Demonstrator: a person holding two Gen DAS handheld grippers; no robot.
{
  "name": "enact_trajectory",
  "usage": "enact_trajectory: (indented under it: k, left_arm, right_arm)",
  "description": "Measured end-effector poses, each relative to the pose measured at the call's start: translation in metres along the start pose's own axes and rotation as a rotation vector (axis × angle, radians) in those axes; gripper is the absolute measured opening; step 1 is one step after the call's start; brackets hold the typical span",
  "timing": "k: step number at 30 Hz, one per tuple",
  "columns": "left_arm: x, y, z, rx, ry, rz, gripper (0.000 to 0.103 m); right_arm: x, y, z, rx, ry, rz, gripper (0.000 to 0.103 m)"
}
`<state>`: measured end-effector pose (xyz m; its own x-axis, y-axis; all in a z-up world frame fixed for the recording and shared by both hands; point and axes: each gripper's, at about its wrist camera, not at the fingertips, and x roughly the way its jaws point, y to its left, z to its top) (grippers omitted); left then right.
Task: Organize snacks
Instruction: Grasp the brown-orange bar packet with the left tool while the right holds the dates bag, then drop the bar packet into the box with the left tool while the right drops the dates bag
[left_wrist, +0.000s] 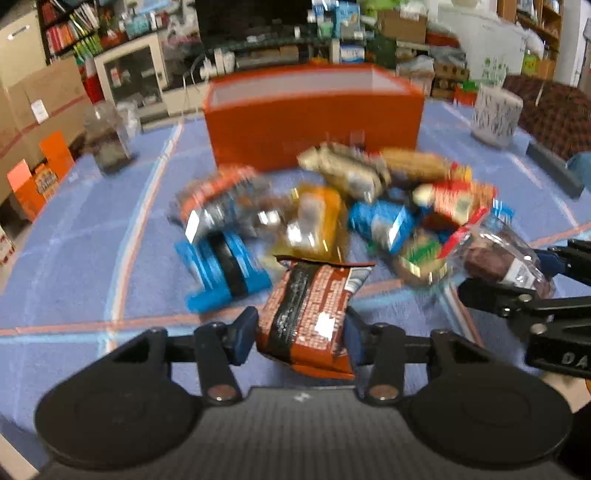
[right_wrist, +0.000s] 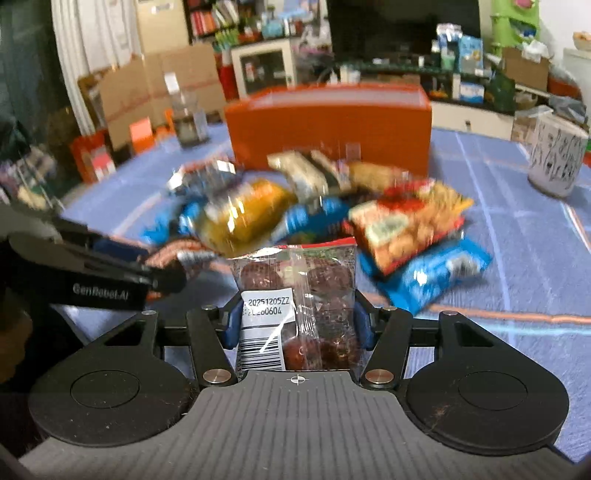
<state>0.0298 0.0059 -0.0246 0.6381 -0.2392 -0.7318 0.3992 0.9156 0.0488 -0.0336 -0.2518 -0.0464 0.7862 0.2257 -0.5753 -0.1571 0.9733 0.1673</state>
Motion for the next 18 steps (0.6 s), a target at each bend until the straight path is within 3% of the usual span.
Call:
enact_trajectory:
  k: [4, 9, 14, 18]
  left_arm:
    - [0.002, 0.016, 0.048, -0.015, -0.049, -0.003, 0.048]
    - [0.027, 0.035, 0.139, -0.037, -0.141, 0.028, 0.048]
    - [0.077, 0.048, 0.208, -0.074, -0.142, 0.043, 0.048]
    - [0.129, 0.044, 0.232, -0.049, -0.095, 0.068, 0.048]
  right_arm:
    - [-0.002, -0.007, 0.037, -0.023, -0.049, -0.008, 0.045]
    - [0.030, -0.036, 0.121, -0.090, -0.115, -0.087, 0.045]
    - [0.098, -0.070, 0.198, -0.090, -0.108, -0.155, 0.046]
    - [0.160, -0.085, 0.223, -0.097, -0.049, -0.164, 0.046]
